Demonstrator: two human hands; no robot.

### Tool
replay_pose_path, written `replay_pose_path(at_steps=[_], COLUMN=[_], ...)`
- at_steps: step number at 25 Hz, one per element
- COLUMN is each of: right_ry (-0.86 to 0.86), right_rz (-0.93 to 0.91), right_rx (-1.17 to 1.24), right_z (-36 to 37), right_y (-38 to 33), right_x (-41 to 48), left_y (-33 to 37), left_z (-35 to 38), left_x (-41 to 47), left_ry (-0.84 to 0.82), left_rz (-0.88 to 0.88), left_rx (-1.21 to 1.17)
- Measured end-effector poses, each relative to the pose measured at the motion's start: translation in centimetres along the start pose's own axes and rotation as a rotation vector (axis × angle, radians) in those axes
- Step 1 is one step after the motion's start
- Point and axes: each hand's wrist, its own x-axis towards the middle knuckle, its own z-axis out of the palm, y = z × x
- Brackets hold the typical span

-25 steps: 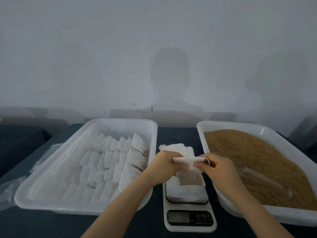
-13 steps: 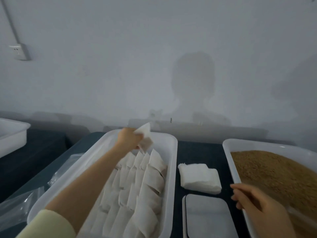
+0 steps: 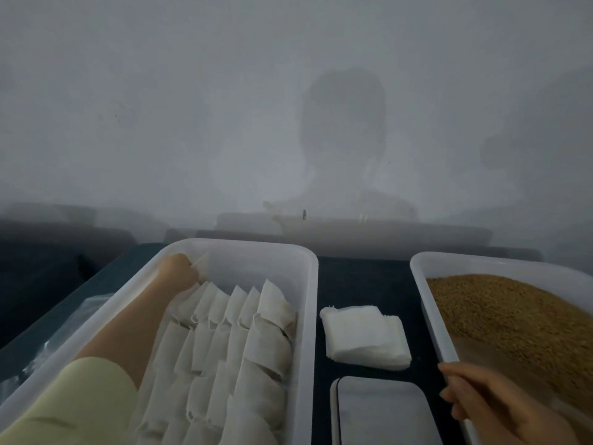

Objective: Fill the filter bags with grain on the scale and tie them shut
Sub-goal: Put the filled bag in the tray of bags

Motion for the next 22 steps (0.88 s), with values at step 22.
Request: replay_pose_path(at_steps=[22], right_ry=[0.115], right_rz=[0.031], right_rx=[0.278], right_z=[-1.0], right_y=[1.3], right_x=[0.2], left_y=[22.9], left_z=[6.5], left_x=[-19.8], left_ry=[-0.330], left_rz=[0.706], left_rx=[0.506])
